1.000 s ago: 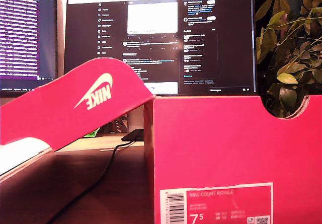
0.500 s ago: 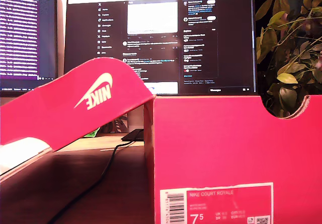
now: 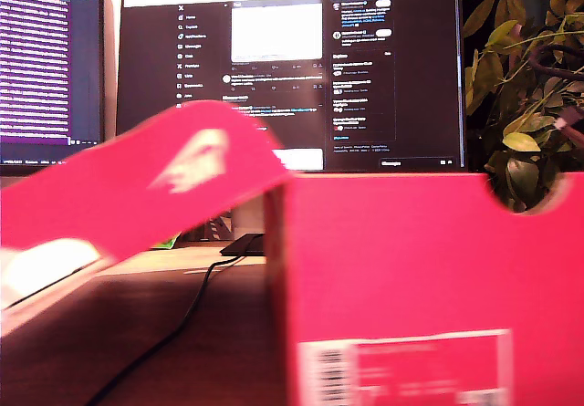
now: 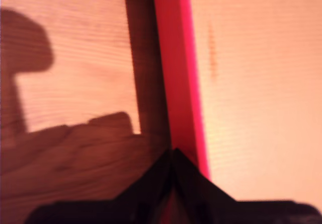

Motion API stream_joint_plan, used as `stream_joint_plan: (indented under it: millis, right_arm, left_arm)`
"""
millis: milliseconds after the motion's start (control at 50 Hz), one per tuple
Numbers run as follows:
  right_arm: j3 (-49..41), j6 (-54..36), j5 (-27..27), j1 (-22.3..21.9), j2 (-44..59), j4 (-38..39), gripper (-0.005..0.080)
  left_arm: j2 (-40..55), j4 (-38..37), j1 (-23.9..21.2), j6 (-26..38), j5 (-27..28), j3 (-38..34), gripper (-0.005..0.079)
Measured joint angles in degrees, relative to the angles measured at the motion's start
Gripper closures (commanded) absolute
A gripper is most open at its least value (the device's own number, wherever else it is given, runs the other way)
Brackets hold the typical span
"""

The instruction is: Close the red shoebox by pushing the lid with your left arm and holding the box in place with your right arm

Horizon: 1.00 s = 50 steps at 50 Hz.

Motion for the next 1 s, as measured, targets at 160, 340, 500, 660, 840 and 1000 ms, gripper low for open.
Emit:
stream_joint_plan:
  millis: [160, 340, 500, 660, 840, 1000]
  right_arm:
    - [0.0, 0.0, 0.2, 1.0, 0.7, 0.7, 0.0764]
    - [0.0, 0.0, 0.6, 2.0, 1.0, 1.2, 0.0764]
    - [0.0, -0.1, 0.9, 2.6, 1.1, 1.5, 0.0764]
    - [0.0, -0.1, 0.7, 3.0, 1.2, 1.9, 0.0764]
    - [0.0, 0.1, -0.2, 4.5, 1.6, 2.3, 0.0764]
    - [0.0, 0.3, -0.8, 8.0, 1.9, 2.4, 0.0764]
  left_arm:
    - [0.0, -0.8, 0.0, 0.0, 1.3, 0.5, 0.0761]
    - [0.0, -5.0, 0.6, 1.7, 2.6, 4.2, 0.0761]
    - [-2.7, -10.6, 1.0, 3.3, 3.0, 8.1, 0.0761]
    - [-8.8, -14.9, 1.3, 3.7, 3.1, 12.2, 0.0761]
    - [-15.1, -15.6, 1.6, 3.3, 4.4, 17.8, 0.0761]
    - [-18.3, -15.0, 1.6, 2.8, 4.5, 19.4, 0.0761]
